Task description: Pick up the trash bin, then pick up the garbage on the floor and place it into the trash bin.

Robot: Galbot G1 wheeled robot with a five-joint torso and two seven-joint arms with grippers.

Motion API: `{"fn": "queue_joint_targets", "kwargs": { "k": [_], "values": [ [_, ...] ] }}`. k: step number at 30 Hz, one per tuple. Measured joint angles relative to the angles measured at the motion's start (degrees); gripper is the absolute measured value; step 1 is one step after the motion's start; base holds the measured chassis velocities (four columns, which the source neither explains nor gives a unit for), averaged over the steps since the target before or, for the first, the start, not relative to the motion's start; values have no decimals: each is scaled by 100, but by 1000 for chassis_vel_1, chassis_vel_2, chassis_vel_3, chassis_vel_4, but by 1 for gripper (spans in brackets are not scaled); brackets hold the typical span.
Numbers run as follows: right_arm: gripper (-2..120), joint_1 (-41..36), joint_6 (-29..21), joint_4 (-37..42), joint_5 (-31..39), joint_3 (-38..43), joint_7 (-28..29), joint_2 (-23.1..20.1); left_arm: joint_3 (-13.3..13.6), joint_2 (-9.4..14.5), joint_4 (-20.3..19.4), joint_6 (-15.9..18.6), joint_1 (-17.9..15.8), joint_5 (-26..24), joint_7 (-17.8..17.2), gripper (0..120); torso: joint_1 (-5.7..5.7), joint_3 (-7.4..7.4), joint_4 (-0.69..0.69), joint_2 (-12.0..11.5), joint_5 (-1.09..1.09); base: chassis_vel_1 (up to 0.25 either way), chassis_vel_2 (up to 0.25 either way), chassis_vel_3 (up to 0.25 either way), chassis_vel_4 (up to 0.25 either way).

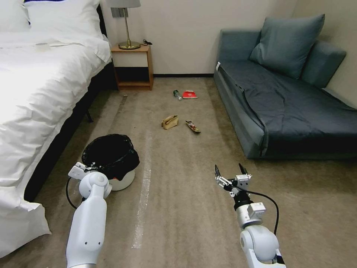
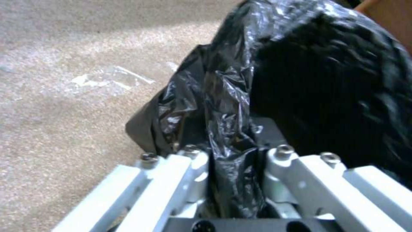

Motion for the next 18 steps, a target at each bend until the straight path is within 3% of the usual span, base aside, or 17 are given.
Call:
{"fn": "queue_joint_targets", "kwargs": {
  "k": [3,18],
  "values": [
    [100,-1,17,-13,-14,-7,-5,16,9,-4,-28,0,47,4,21,5,0,0,0,0,0,0,0,0,0],
    [100,-23,82,-43,-45,1,-8,41,-3,31,-190,8,218,20,152,5,0,1,0,0,-2,0,0,0,0]
  ]
}}
